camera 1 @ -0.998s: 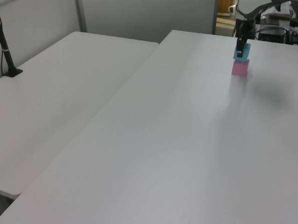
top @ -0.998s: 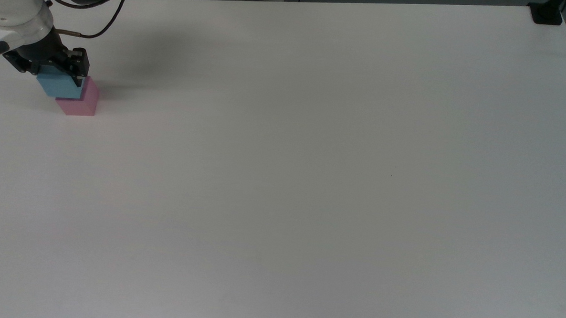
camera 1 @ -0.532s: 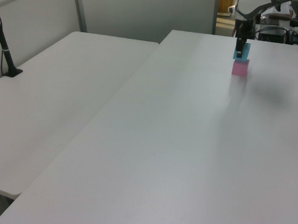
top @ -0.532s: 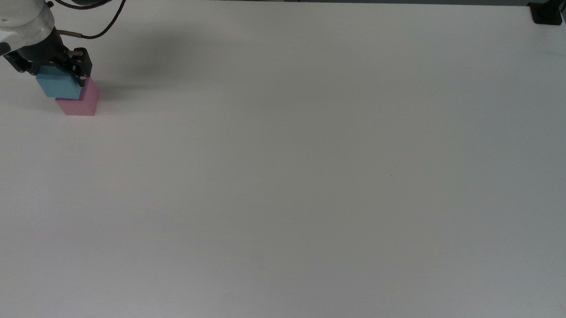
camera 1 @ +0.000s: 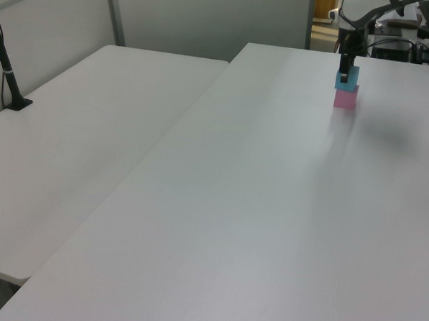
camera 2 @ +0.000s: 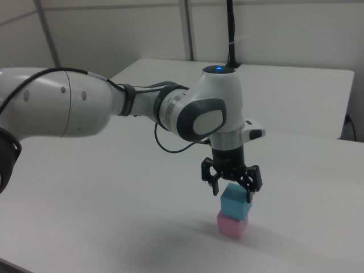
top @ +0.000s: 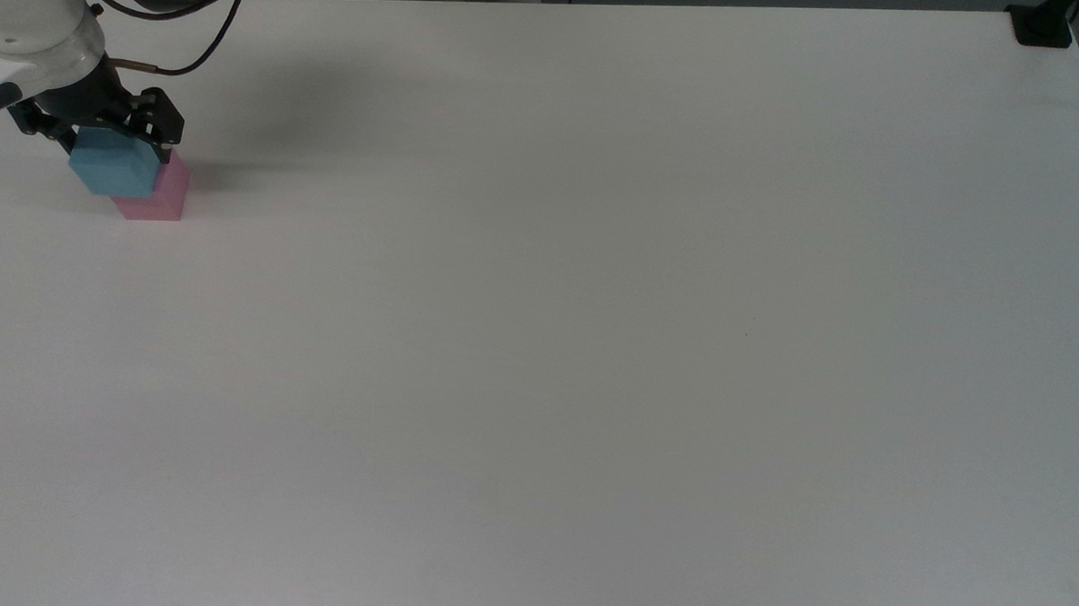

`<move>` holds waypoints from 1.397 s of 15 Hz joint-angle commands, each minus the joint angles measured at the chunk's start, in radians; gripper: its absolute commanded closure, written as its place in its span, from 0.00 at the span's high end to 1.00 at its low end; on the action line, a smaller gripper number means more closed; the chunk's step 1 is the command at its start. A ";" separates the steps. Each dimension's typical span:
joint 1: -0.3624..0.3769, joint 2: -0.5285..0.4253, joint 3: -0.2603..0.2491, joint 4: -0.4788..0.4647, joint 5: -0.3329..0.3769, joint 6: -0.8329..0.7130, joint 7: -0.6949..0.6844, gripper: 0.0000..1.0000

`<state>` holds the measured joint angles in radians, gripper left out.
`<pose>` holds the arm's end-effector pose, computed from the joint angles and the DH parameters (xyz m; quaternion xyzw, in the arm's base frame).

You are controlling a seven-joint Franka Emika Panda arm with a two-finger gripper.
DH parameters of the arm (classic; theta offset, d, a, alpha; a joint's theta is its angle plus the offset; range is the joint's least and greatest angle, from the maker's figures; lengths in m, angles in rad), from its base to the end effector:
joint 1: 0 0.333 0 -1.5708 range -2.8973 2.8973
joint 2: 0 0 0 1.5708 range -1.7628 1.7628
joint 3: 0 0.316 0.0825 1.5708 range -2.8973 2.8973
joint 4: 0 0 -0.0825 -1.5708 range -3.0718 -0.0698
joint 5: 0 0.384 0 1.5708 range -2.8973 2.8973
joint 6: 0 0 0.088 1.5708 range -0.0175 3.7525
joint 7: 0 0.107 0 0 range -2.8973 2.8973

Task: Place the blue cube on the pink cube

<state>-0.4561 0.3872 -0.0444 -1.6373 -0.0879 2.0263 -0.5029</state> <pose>0.5828 -0.3209 0.3940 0.9986 0.0221 -0.0221 0.0424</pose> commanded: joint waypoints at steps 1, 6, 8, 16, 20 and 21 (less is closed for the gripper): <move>-0.002 -0.020 0.003 0.001 -0.016 -0.032 -0.006 1.00; -0.007 -0.065 0.003 0.007 -0.029 -0.064 -0.006 1.00; -0.010 -0.096 0.003 0.010 -0.035 -0.080 -0.003 1.00; 0.102 -0.260 0.203 0.117 -0.018 -0.389 0.305 1.00; 0.243 -0.286 0.219 0.133 -0.016 -0.485 0.420 1.00; 0.258 -0.291 0.219 0.128 -0.015 -0.485 0.438 1.00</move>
<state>-0.2643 0.1078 0.1861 -1.5042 -0.1036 1.5685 -0.1276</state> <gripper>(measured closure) 0.000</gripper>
